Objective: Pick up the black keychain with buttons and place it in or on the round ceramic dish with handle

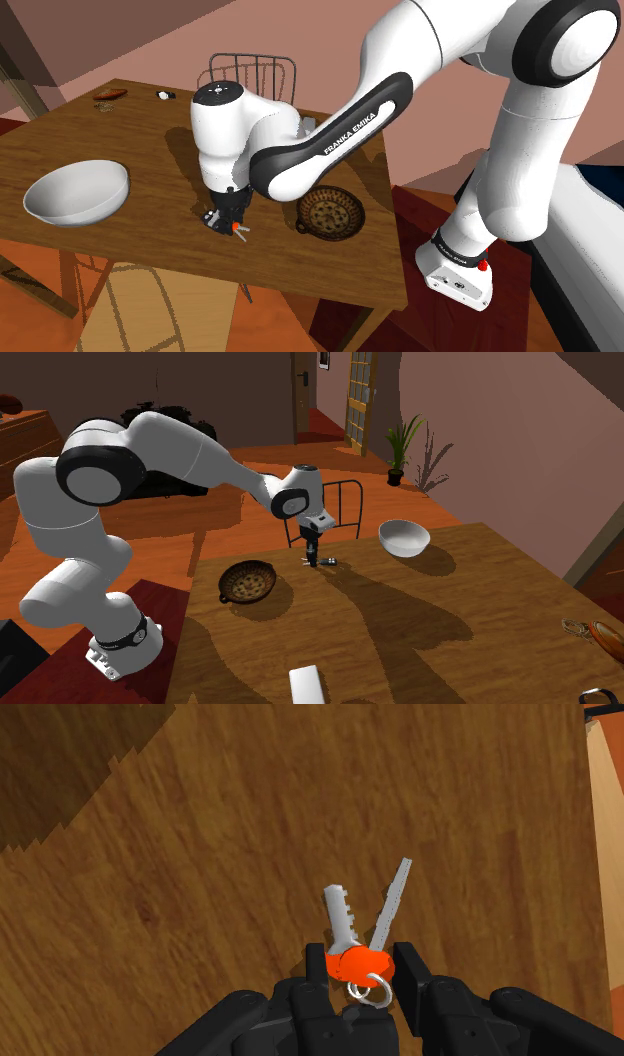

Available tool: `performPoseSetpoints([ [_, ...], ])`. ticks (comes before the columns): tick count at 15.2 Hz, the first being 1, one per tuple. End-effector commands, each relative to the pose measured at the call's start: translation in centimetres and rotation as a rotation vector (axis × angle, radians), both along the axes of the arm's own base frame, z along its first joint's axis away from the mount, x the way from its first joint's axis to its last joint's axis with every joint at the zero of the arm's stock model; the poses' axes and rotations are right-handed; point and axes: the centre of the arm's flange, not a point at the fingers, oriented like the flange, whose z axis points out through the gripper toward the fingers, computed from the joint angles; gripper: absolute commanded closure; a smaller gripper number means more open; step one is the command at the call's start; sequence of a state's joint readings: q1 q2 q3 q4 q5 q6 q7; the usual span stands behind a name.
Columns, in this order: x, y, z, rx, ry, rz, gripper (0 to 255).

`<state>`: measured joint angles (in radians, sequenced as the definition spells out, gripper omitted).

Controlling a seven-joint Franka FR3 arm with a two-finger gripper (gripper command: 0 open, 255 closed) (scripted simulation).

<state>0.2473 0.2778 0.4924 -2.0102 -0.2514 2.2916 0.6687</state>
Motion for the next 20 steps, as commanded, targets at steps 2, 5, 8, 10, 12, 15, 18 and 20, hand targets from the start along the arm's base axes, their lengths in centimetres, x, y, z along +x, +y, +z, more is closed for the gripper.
performPoseSetpoints([
  [2, 0.1, -0.1, -0.2, -0.001, 0.002, -0.002, 255],
  [5, 0.0, -0.1, -0.1, -0.001, 0.002, -0.002, 255],
  [8, 0.0, -0.1, 0.9, -0.001, 0.002, -0.002, 255],
  [10, 0.0, -0.1, 2.0, -0.001, 0.002, -0.002, 255],
  [12, 0.0, -0.1, 3.0, -0.001, 0.002, -0.002, 255],
  [15, 0.0, -0.1, 4.6, -0.001, 0.002, -0.002, 255],
  [18, 0.0, -0.1, 6.2, -0.001, 0.002, -0.002, 255],
  [20, 0.0, -0.1, 7.3, -0.001, 0.002, -0.002, 255],
])
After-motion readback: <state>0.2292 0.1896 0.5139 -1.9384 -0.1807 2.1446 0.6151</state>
